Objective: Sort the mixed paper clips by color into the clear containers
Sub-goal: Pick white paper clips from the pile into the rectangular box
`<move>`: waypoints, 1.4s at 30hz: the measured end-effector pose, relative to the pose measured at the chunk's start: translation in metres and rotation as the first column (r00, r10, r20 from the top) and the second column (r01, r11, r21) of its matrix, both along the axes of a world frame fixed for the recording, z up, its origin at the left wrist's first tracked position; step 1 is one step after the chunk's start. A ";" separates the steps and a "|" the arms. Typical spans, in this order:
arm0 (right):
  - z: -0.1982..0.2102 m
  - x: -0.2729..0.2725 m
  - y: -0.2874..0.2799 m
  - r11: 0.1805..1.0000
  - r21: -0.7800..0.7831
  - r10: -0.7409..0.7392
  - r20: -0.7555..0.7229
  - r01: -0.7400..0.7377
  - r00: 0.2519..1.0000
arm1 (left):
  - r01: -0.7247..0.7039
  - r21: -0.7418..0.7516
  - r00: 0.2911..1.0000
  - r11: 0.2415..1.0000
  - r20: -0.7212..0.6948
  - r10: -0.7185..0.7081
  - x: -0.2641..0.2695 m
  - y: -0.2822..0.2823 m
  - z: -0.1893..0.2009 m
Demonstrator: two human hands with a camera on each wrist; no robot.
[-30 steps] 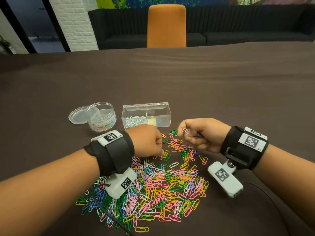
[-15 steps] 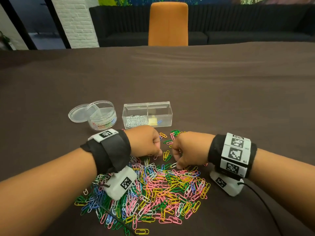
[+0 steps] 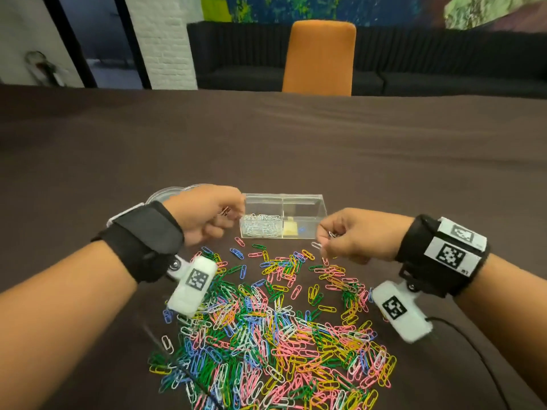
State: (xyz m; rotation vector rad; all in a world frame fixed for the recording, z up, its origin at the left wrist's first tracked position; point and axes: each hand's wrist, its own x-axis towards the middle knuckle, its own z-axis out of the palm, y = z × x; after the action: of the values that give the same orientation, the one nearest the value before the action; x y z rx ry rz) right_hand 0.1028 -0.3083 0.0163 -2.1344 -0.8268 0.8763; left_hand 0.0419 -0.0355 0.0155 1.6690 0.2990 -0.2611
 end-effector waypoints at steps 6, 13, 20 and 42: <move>0.015 0.034 0.079 0.931 0.221 -0.306 0.035 0.292 0.951 | -0.288 -0.241 0.957 0.927 -0.049 0.285 0.034 -0.002 0.005; 0.005 0.060 0.134 0.888 0.218 -0.409 -0.027 0.405 0.912 | -0.233 -0.164 0.969 0.958 0.042 0.243 0.053 -0.020 0.007; 0.005 0.054 0.131 0.874 0.278 -0.402 -0.048 0.399 0.914 | -0.146 -0.078 0.980 0.986 0.128 0.156 0.044 -0.006 0.001; -0.016 -0.018 0.097 1.000 0.022 -0.001 0.648 -0.017 0.762 | 0.254 0.879 0.954 0.405 -0.157 -0.256 -0.090 0.056 -0.016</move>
State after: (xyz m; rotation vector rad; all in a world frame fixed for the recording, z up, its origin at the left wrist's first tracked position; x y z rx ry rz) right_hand 0.0849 -0.2110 -0.0001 -2.4351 -1.1704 0.0838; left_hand -0.0484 0.0209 -0.0005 2.8216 0.1668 -0.3628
